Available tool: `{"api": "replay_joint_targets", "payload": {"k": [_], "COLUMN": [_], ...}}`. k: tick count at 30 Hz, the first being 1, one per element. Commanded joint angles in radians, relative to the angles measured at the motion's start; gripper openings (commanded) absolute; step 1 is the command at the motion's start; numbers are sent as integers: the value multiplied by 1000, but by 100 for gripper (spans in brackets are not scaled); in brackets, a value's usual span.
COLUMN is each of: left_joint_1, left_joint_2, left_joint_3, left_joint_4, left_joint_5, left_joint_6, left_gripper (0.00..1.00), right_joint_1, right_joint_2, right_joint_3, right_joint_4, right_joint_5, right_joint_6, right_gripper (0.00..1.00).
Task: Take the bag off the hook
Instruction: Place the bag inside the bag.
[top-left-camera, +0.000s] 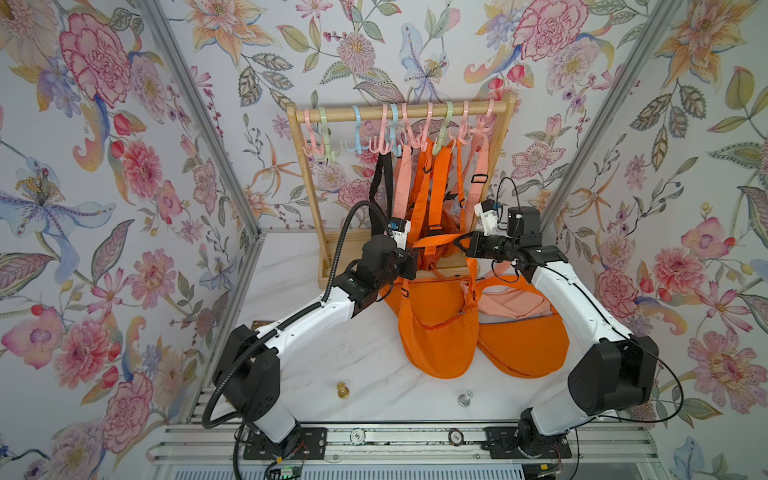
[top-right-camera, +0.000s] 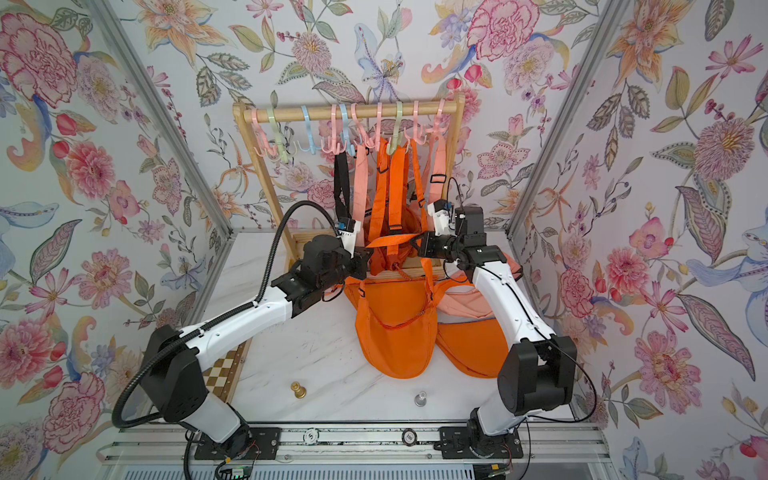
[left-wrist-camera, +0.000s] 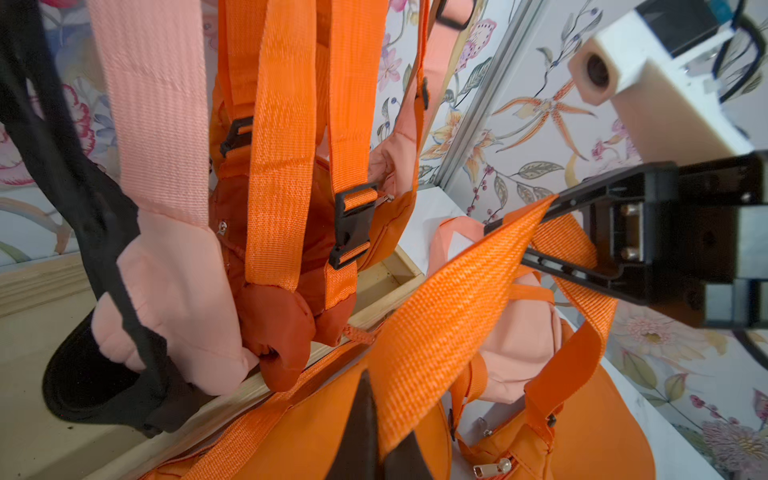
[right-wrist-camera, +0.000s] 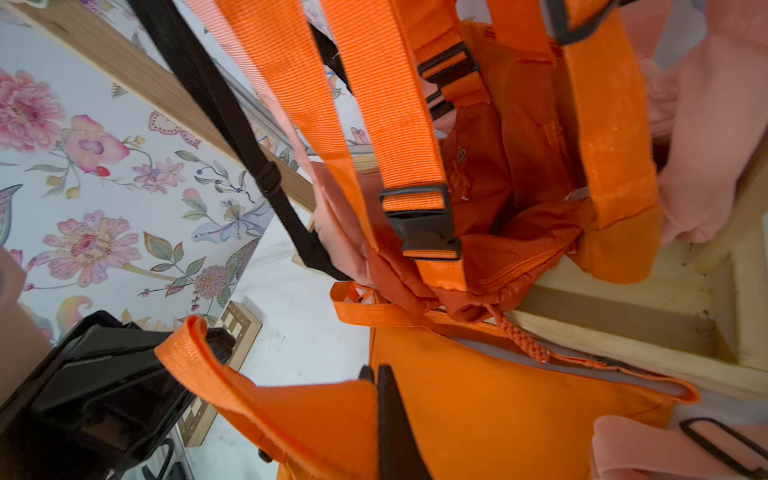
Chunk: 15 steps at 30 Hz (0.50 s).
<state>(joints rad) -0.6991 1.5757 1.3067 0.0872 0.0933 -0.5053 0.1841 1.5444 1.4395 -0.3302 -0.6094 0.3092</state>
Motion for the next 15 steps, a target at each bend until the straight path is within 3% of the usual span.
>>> {"api": "replay_joint_targets", "payload": {"k": [1,9,15], "left_joint_1": [55,44,35], "left_joint_2": [-143,-246,-225], "left_joint_3": [-22,42,108], "left_joint_4": [-91,-137,-151], "left_joint_5": [-176,-193,-167], "left_joint_6": [-37,-37,-50], "left_gripper": [0,0,0], "right_joint_1": [-78,-58,-71], "right_joint_2": [-47,-123,-109], "right_joint_3": [25,122,261], "right_joint_4": [19,-71,-140], "right_joint_5": [201,219,204], "right_joint_6": [55,76,88], "right_gripper": [0,0,0]}}
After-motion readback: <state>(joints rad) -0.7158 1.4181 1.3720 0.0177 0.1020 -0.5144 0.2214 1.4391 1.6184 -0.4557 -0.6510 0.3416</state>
